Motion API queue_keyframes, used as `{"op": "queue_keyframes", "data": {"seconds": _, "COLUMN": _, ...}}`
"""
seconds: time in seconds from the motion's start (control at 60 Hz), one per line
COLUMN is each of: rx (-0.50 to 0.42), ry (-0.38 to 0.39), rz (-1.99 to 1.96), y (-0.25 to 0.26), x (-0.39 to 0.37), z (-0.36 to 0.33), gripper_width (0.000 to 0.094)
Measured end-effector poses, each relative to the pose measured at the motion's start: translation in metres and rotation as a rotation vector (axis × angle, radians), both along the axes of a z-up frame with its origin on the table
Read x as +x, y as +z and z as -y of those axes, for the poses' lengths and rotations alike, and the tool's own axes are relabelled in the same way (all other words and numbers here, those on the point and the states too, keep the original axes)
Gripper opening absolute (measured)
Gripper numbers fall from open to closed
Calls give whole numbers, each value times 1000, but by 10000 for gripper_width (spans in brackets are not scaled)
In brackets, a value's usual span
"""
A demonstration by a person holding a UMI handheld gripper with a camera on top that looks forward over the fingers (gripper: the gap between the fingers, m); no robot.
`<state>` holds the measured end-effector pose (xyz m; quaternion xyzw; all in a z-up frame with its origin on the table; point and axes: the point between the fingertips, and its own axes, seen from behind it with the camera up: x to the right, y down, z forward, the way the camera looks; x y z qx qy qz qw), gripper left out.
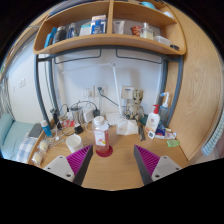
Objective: Pour water
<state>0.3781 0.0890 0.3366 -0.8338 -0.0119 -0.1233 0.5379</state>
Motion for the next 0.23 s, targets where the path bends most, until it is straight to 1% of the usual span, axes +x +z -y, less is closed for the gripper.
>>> {"op": "queue_keyframes", "data": {"seconds": 0.233, "rx": -21, "ry": 35, "rz": 23, "y": 10, "x": -8, "z": 15, "gripper_width": 854}}
